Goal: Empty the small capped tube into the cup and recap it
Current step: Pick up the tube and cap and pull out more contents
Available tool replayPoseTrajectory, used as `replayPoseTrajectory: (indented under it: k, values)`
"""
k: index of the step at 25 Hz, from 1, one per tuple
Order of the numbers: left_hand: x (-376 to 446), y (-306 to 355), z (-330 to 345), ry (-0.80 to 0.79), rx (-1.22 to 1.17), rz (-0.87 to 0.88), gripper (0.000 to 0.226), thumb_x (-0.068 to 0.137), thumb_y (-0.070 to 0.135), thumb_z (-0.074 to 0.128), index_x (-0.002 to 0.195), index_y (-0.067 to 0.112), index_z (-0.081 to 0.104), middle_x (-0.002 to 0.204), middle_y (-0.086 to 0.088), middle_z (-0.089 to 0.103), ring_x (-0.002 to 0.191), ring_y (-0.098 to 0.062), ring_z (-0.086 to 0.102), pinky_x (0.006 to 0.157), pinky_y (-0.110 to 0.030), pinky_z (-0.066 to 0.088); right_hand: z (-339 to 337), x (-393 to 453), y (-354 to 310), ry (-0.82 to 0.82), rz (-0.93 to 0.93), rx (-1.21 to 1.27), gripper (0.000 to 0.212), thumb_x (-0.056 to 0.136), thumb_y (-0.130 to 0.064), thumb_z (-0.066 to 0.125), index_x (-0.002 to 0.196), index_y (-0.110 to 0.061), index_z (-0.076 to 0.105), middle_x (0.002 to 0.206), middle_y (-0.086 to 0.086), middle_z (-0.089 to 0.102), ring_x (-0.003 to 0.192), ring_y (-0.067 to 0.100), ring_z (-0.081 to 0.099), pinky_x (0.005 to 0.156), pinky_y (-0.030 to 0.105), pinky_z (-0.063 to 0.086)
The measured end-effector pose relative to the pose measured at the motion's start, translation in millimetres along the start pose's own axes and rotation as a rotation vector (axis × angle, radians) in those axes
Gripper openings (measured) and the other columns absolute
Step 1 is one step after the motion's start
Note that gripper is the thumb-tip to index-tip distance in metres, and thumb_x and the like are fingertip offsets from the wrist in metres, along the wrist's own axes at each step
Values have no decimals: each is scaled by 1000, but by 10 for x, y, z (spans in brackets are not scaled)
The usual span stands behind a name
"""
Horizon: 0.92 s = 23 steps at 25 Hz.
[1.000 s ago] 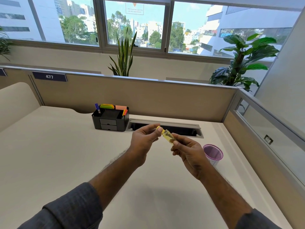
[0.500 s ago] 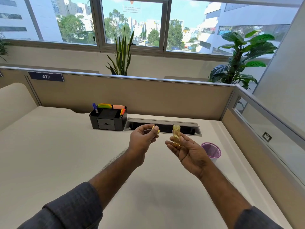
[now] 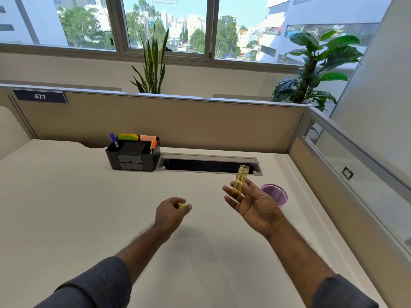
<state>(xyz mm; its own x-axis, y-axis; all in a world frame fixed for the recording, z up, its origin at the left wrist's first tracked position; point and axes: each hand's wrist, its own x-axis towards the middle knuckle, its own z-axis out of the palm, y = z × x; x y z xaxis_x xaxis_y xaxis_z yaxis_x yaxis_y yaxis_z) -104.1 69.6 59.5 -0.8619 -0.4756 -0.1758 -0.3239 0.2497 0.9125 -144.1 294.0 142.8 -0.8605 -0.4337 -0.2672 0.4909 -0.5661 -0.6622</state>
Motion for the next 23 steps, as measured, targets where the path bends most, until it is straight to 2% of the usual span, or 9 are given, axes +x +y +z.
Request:
replayPoseTrajectory:
  k: [3,5,8,10,13,18,23]
  values:
    - [1,-140,17,-36,-111,-82,24,76,21,80,97,13,70,90,-5,71,87,-27,69,74,-31,55,-78,37,-9,26,-17,-96,30,98,-11,45,124,-13,59,106,13,68,97,31,65,82,42,55]
    - [-12,-68,12,-64,-262,-104,22,75,13,81,93,12,69,94,-11,72,94,-30,70,85,-37,57,-124,74,16,38,-10,-134,29,99,-9,44,122,-13,61,104,12,69,95,30,64,82,40,52]
    - [-38,241,23,-136,-456,-47,31,81,12,75,110,7,65,106,-13,71,101,-28,69,94,-39,55,-148,141,85,42,2,-209,30,98,-5,44,122,-10,61,104,14,68,90,28,63,79,36,52]
    - [-91,518,32,-166,-488,13,29,87,14,68,116,9,64,107,-8,70,100,-23,69,91,-32,56,-136,182,137,45,-6,-272,30,98,-3,44,122,-9,62,106,16,65,88,28,61,77,35,53]
    - [-145,762,47,-180,-502,82,24,90,17,63,113,11,67,104,-7,72,97,-20,70,82,-25,56,-99,222,197,43,-40,-400,30,97,-1,47,119,-10,65,111,17,62,87,27,56,73,34,52]
    - [-193,839,73,-236,-475,145,23,90,17,62,111,9,70,101,-10,74,95,-21,71,82,-25,57,-55,233,205,45,-123,-584,28,95,-3,53,115,-13,68,115,17,62,87,27,54,74,35,52]
    - [-203,862,72,-202,-447,173,23,90,18,63,110,8,70,99,-10,75,92,-20,72,80,-24,58,-57,218,178,42,-176,-685,27,94,-4,56,111,-19,70,114,16,63,87,27,56,74,33,53]
